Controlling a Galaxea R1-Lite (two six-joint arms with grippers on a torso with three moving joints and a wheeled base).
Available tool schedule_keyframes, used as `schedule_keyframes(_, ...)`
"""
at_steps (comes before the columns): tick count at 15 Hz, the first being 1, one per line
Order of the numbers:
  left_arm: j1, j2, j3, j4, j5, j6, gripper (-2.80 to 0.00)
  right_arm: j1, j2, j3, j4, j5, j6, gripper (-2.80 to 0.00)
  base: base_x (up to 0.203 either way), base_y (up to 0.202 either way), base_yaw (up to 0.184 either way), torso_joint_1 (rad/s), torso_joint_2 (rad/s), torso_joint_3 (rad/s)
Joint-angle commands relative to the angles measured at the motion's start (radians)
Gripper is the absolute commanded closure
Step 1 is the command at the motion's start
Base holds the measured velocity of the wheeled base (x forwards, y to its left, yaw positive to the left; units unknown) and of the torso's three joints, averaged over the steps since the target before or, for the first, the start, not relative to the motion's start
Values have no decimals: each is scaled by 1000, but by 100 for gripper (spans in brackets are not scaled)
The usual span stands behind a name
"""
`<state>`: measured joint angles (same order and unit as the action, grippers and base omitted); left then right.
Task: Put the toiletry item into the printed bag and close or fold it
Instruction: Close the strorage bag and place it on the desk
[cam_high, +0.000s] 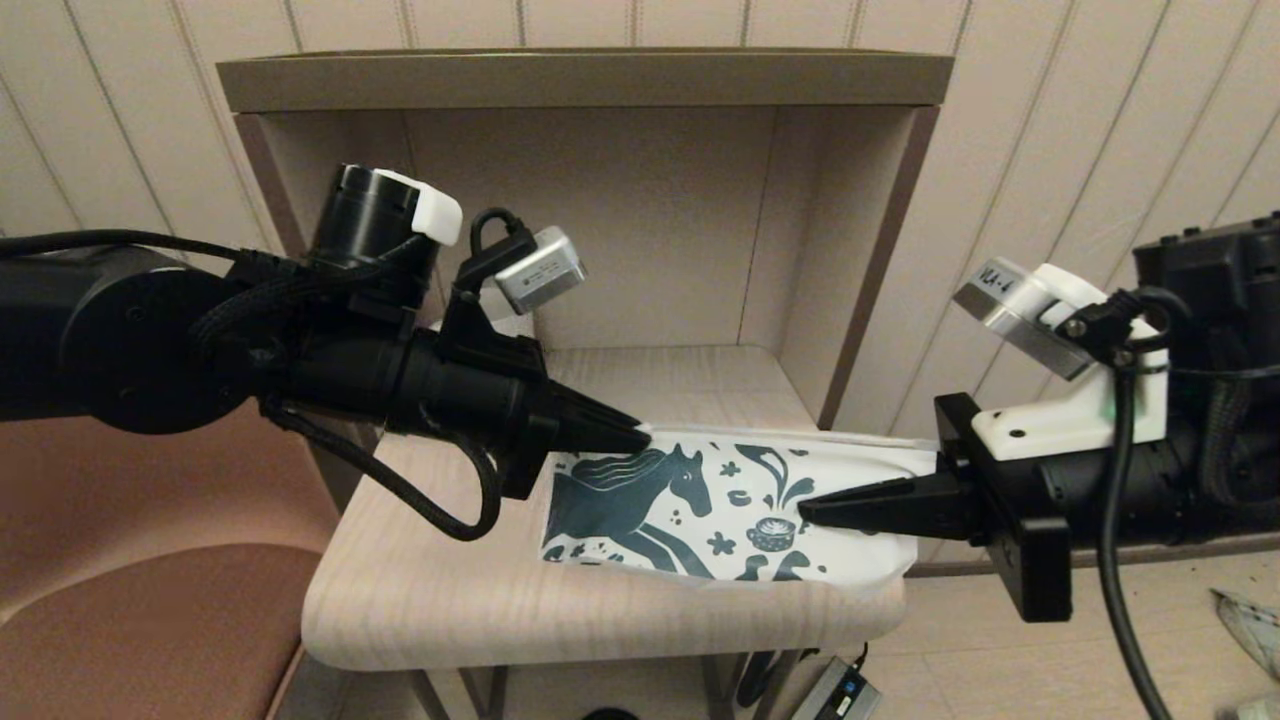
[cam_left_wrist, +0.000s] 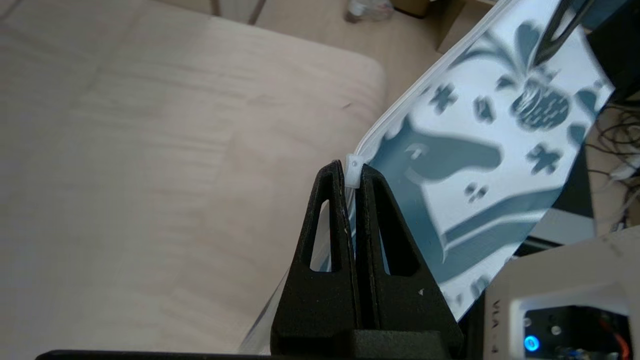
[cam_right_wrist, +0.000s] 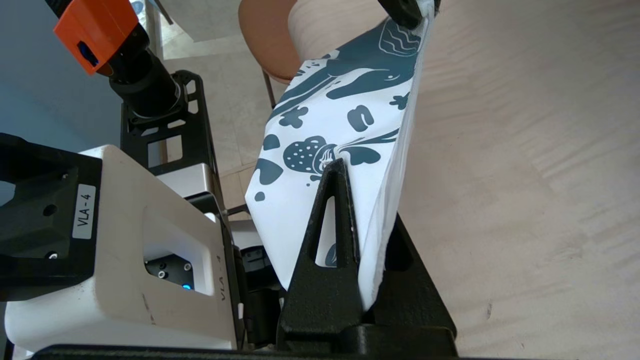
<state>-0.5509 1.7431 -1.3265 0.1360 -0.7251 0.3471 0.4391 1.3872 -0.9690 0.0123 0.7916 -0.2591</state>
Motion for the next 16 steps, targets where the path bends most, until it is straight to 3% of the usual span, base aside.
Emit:
schedule_keyframes(1, 20, -12, 13, 1, -4, 4, 0, 0, -8, 0, 0, 5, -2, 0, 0, 0, 0, 0, 0, 0)
schedule_keyframes(9, 89, -51, 71, 1, -21, 33, 0, 1, -16, 0, 0, 5, -2, 0, 0, 0, 0, 0, 0, 0)
schedule_keyframes(16, 103, -59, 98, -1, -25, 36, 0, 1, -14, 0, 0, 5, -2, 0, 0, 0, 0, 0, 0, 0)
